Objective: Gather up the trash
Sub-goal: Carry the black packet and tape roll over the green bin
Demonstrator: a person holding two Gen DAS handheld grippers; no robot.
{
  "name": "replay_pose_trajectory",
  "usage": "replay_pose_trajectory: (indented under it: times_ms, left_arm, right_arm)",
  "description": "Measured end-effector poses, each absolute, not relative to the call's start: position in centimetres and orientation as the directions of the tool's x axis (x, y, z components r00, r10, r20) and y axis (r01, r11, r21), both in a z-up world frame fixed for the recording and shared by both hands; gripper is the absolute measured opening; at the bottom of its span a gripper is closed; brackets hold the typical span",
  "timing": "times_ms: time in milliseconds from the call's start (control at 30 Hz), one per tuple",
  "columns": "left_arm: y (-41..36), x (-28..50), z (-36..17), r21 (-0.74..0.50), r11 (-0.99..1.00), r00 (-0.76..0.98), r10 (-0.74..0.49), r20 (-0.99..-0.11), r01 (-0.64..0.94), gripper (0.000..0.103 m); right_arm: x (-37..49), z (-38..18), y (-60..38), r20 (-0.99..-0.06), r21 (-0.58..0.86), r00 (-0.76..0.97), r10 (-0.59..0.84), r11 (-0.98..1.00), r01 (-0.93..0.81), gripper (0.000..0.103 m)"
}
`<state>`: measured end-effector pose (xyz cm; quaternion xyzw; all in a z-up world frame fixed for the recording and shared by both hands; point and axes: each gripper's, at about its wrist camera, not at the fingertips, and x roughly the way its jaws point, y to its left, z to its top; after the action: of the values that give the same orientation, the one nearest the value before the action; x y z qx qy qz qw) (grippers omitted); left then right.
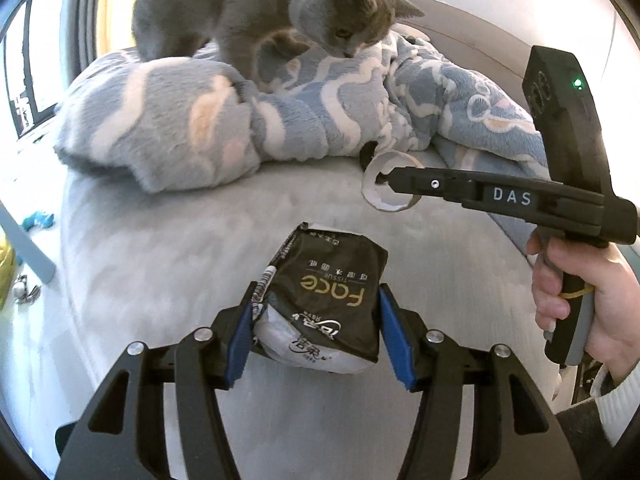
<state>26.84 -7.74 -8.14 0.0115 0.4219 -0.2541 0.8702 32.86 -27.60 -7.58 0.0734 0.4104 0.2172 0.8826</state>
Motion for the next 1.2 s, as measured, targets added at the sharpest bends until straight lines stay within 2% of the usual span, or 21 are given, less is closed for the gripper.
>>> replay_pose_trajectory:
  times_ms: [633,1200]
  left_arm:
    - [-0.2,18.5,-6.8,-0.148,0.949,0.589,-0.29,-0.754,0.279,0.06]
    - [9.0,17.4,-8.8,-0.141,0.987,0.587,-0.158,-0.794,0.076,0.06]
  right_arm:
    - [25.2,-6.6,-21.5,-0.67,0.313,0.544,0.506,0.856,-0.411,0.018]
    - [23.0,-6.6,-13.7,-0.674,0.316,0.466,0.572,0.794,-0.519,0.018]
